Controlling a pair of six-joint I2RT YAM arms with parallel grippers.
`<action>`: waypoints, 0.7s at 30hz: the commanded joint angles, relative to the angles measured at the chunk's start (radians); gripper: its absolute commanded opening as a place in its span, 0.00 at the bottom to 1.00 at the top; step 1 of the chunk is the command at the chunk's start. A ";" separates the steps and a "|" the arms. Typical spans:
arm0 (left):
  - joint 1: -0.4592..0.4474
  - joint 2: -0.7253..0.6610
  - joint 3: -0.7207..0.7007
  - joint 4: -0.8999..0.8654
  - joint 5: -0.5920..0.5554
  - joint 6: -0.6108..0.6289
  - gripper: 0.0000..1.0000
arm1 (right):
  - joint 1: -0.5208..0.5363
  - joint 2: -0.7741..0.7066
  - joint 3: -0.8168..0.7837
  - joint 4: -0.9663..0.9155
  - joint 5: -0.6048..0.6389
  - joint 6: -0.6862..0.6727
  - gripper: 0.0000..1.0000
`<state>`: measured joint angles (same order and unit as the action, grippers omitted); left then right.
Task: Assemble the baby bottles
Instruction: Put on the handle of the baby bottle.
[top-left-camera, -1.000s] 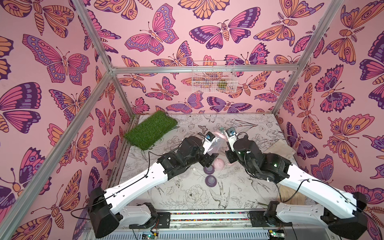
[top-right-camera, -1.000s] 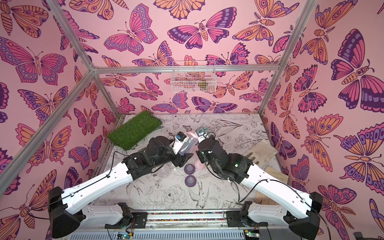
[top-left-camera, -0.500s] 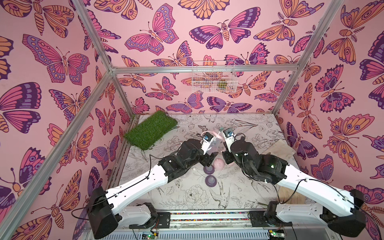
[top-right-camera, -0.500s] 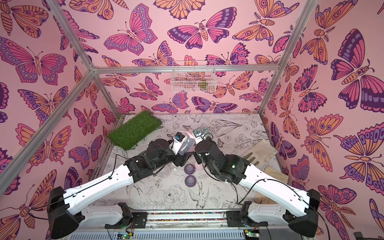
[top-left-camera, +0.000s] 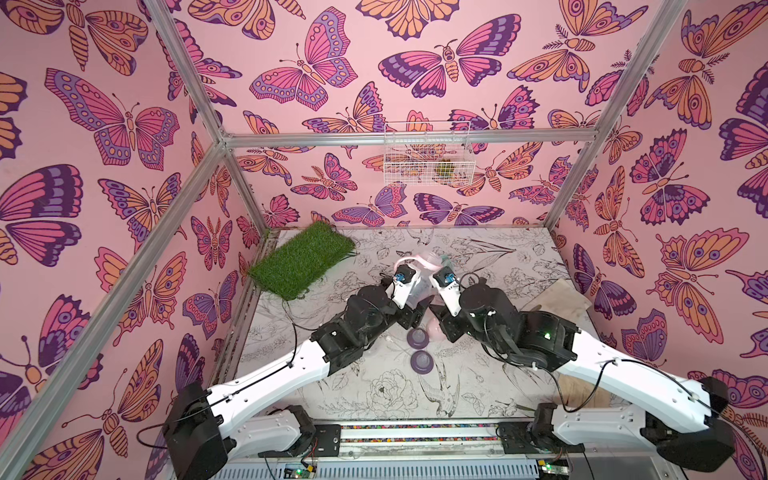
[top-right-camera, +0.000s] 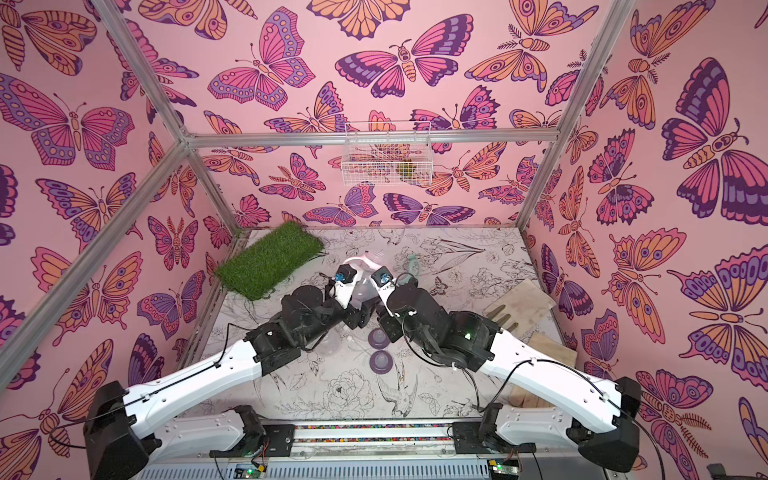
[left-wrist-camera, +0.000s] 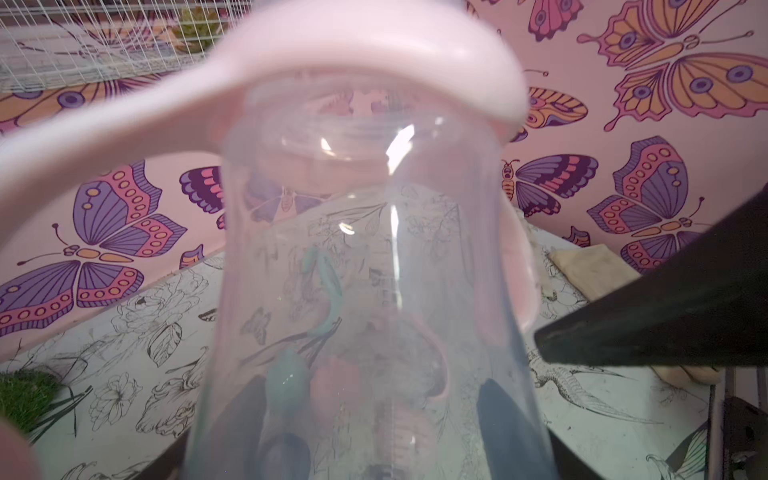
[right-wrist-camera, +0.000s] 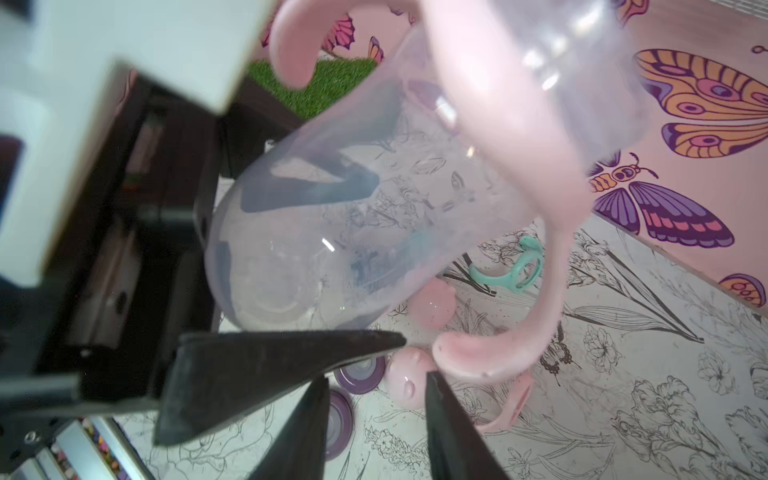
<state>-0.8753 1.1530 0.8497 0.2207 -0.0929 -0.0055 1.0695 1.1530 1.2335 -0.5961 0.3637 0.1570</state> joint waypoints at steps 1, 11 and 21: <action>0.010 -0.030 -0.072 0.210 0.036 0.044 0.00 | 0.006 -0.011 0.054 -0.027 -0.060 -0.010 0.51; 0.125 -0.109 -0.299 0.491 0.107 0.068 0.00 | -0.035 -0.101 0.056 -0.017 -0.137 0.004 0.64; 0.173 -0.294 -0.342 0.348 0.143 0.105 0.00 | -0.248 -0.083 -0.129 0.021 -0.352 0.124 0.66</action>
<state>-0.7105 0.9070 0.5186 0.6010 0.0151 0.0723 0.8444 1.0382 1.1507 -0.5671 0.0906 0.2295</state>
